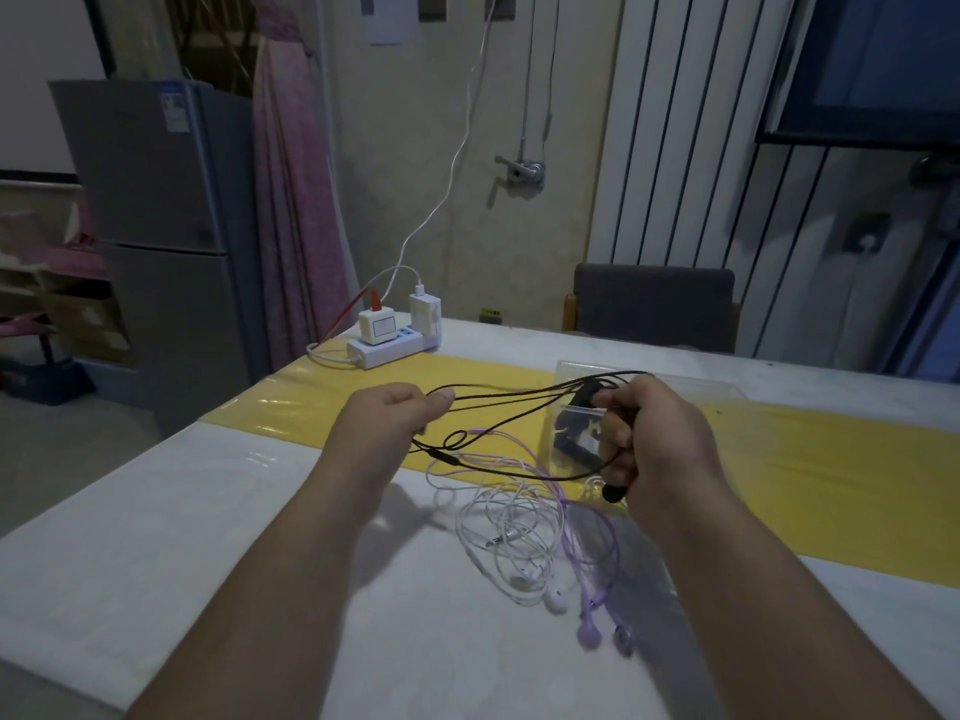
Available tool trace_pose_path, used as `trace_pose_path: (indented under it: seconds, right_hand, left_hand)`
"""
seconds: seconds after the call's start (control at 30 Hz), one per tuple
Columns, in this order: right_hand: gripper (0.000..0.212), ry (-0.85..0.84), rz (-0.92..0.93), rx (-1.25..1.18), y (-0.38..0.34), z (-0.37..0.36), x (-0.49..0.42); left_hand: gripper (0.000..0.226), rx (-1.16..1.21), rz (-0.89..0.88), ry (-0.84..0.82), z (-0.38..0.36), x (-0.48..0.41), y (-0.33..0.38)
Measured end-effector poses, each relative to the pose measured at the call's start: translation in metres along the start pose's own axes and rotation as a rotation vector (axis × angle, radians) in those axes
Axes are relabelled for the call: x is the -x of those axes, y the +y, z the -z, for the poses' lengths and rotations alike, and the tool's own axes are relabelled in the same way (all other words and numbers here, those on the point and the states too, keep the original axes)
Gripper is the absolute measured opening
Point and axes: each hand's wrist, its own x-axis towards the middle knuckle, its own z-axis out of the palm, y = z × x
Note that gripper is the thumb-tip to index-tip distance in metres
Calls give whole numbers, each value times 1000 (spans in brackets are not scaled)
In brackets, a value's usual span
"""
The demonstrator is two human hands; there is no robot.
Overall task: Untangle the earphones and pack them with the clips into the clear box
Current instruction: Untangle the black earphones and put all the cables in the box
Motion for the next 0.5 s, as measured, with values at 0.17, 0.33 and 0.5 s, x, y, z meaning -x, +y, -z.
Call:
trace_pose_path:
  seconds: [0.17, 0.33, 0.5]
  right_hand:
    - [21, -49, -14, 24, 3, -1, -2]
    - [19, -56, -20, 28, 4, -3, -3]
    - [24, -72, -27, 45, 5, -3, -2]
  left_hand:
    - [46, 90, 18, 70, 1, -1, 3]
    - [44, 96, 12, 70, 1, -2, 1]
    - [34, 103, 16, 36, 1, -2, 0]
